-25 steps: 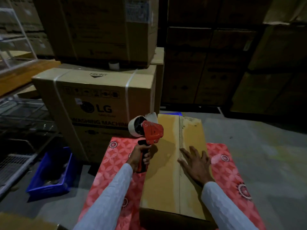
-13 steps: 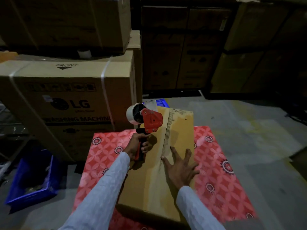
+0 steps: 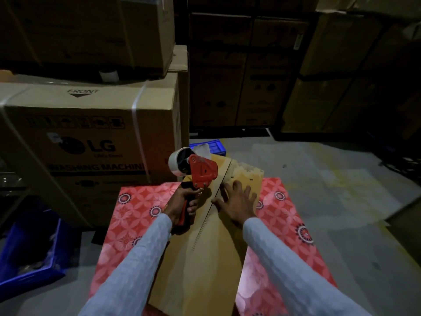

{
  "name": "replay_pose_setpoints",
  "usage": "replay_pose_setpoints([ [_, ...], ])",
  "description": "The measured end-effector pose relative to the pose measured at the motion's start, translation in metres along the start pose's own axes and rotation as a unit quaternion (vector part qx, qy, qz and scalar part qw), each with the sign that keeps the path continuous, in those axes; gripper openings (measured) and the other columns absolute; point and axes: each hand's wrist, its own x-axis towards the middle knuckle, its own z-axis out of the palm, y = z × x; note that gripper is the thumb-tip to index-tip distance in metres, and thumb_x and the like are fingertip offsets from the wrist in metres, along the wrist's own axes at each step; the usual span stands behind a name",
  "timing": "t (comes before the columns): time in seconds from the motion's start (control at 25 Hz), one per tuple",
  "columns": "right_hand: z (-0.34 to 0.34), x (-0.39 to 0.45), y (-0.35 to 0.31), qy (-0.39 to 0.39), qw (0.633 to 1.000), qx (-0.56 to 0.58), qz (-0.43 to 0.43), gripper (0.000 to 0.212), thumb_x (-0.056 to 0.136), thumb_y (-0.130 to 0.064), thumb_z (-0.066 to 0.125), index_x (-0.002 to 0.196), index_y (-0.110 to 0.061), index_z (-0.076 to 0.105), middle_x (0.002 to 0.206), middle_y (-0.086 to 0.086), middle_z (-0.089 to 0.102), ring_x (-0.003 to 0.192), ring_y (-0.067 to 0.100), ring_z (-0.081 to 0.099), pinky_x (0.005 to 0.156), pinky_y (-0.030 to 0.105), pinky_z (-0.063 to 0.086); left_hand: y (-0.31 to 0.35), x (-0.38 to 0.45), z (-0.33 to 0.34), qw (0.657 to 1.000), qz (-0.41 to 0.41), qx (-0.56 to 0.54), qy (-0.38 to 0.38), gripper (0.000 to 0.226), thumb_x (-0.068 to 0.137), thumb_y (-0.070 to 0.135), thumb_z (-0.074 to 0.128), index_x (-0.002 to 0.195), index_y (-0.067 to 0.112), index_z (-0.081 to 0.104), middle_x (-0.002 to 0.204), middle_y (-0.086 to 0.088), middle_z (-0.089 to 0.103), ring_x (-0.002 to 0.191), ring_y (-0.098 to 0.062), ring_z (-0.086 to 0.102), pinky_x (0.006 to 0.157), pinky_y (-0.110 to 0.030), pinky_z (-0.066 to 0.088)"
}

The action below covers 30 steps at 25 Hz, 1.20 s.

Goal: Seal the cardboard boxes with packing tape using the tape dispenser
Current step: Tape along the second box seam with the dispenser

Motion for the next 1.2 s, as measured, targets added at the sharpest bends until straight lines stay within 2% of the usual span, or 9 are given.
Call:
replay_pose_setpoints([
  [0.08, -0.008, 0.038, 0.014, -0.030, 0.999, -0.023, -0.028, 0.082, 0.085, -0.087, 0.040, 0.155, -0.046, 0.027, 0.170, 0.006, 0.010, 0.152, 0.048, 0.008, 0.118, 0.072, 0.003, 0.001, -0.002, 0.006, 1.000, 0.009, -0.009, -0.009, 0.012, 0.085, 0.020, 0.057, 0.074, 0.017, 0.057, 0.054, 0.001, 0.032, 0.037, -0.012, 0.027, 0.038, -0.020, 0.022],
  [0.24, -0.023, 0.087, 0.024, -0.049, 0.997, -0.042, -0.044, 0.073, 0.089, -0.087, 0.030, 0.154, -0.054, 0.025, 0.172, 0.006, 0.003, 0.153, 0.051, -0.001, 0.120, 0.071, -0.002, 0.004, -0.002, 0.011, 1.000, 0.013, -0.019, 0.010, 0.020, 0.091, 0.017, 0.052, 0.072, 0.018, 0.055, 0.054, 0.001, 0.033, 0.038, -0.011, 0.026, 0.039, -0.021, 0.019],
  [0.4, -0.028, 0.116, 0.031, -0.059, 0.994, -0.072, -0.063, 0.084, 0.077, -0.099, 0.021, 0.153, -0.065, 0.009, 0.171, 0.009, -0.012, 0.150, 0.056, -0.015, 0.119, 0.070, -0.011, 0.003, 0.002, 0.012, 0.999, 0.008, -0.026, 0.025, 0.021, 0.095, 0.016, 0.050, 0.076, 0.016, 0.059, 0.054, 0.001, 0.034, 0.038, -0.011, 0.028, 0.038, -0.021, 0.023],
  [0.52, -0.027, 0.130, 0.038, -0.052, 0.992, -0.090, -0.078, 0.087, 0.069, -0.105, 0.016, 0.149, -0.071, 0.002, 0.171, 0.015, 0.001, 0.150, 0.058, -0.001, 0.117, 0.074, -0.007, 0.007, 0.010, 0.015, 0.999, 0.008, -0.015, 0.046, 0.017, 0.093, 0.018, 0.053, 0.076, 0.017, 0.054, 0.055, 0.000, 0.032, 0.038, -0.012, 0.027, 0.039, -0.021, 0.022],
  [0.64, -0.020, 0.135, 0.052, 0.000, 0.992, -0.089, -0.084, 0.088, 0.068, -0.106, 0.017, 0.148, -0.071, 0.009, 0.161, 0.016, 0.023, 0.144, 0.049, 0.023, 0.115, 0.075, 0.003, 0.013, 0.016, 0.019, 0.999, 0.021, -0.004, 0.046, 0.013, 0.092, 0.019, 0.053, 0.079, 0.018, 0.053, 0.057, 0.000, 0.032, 0.040, -0.013, 0.027, 0.041, -0.021, 0.022],
  [0.76, -0.022, 0.138, 0.081, 0.037, 0.996, -0.078, -0.037, 0.094, 0.063, -0.109, 0.019, 0.148, -0.070, 0.015, 0.150, 0.016, 0.032, 0.136, 0.045, 0.032, 0.113, 0.072, 0.011, 0.020, 0.022, 0.027, 0.999, 0.032, 0.013, 0.028, 0.013, 0.088, 0.022, 0.057, 0.077, 0.016, 0.051, 0.056, -0.001, 0.035, 0.039, -0.014, 0.030, 0.041, -0.022, 0.022],
  [0.88, -0.026, 0.135, 0.100, 0.055, 0.996, -0.062, 0.015, 0.096, 0.060, -0.110, 0.020, 0.147, -0.070, 0.018, 0.146, 0.015, 0.033, 0.132, 0.044, 0.034, 0.113, 0.071, 0.012, 0.031, 0.032, 0.038, 0.999, 0.021, 0.013, 0.030, 0.025, 0.097, 0.016, 0.046, 0.072, 0.015, 0.051, 0.052, -0.001, 0.038, 0.035, -0.013, 0.031, 0.041, -0.023, 0.019],
  [0.96, -0.022, 0.126, 0.102, 0.063, 0.996, -0.044, 0.046, 0.097, 0.060, -0.110, 0.022, 0.147, -0.069, 0.021, 0.148, 0.016, 0.031, 0.134, 0.045, 0.031, 0.115, 0.072, 0.009, 0.034, 0.043, 0.043, 1.000, 0.004, 0.006, 0.027, 0.035, 0.099, 0.015, 0.043, 0.066, 0.016, 0.054, 0.052, -0.002, 0.039, 0.034, -0.013, 0.031, 0.040, -0.022, 0.020],
  [1.2, -0.012, 0.076, 0.078, 0.045, 0.989, 0.028, 0.141, 0.098, 0.062, -0.108, 0.029, 0.150, -0.064, 0.024, 0.163, 0.024, 0.020, 0.147, 0.053, 0.017, 0.114, 0.072, -0.008, 0.021, 0.066, 0.061, 0.998, -0.035, 0.052, -0.015, 0.025, 0.091, 0.021, 0.054, 0.068, 0.014, 0.049, 0.053, -0.004, 0.042, 0.034, -0.013, 0.029, 0.040, -0.022, 0.021],
])
